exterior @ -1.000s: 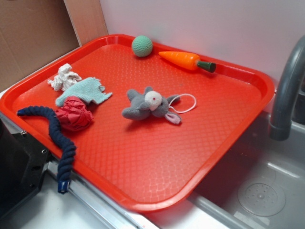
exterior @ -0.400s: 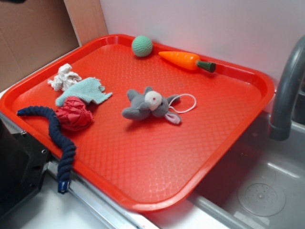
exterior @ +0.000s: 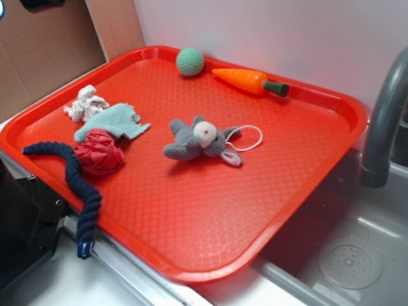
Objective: Grab the white paper.
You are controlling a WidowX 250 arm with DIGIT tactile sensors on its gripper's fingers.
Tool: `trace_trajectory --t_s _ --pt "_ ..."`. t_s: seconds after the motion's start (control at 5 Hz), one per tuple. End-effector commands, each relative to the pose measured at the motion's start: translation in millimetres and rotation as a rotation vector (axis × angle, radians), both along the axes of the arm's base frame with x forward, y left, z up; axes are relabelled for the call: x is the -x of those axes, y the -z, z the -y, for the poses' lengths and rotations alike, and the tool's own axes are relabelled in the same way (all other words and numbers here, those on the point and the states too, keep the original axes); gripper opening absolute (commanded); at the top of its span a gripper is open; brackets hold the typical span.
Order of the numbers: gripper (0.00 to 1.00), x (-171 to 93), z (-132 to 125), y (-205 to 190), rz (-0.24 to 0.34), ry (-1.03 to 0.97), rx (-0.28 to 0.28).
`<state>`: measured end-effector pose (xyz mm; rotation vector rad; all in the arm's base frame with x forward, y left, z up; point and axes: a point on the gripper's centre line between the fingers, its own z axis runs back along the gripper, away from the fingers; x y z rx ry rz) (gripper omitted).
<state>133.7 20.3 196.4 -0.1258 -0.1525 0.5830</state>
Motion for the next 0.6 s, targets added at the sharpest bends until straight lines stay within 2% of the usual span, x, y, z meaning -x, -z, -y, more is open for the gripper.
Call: trace_trajectory --t_s 0.0,0.2,0.4 --pt "1.0 -24 -42 34 0.054 -0.215 -0.013" --pt "1.0 -43 -59 68 0.067 -0.292 -0.084" --pt "1.0 -57 -74 93 0.055 -0.325 -0.112"
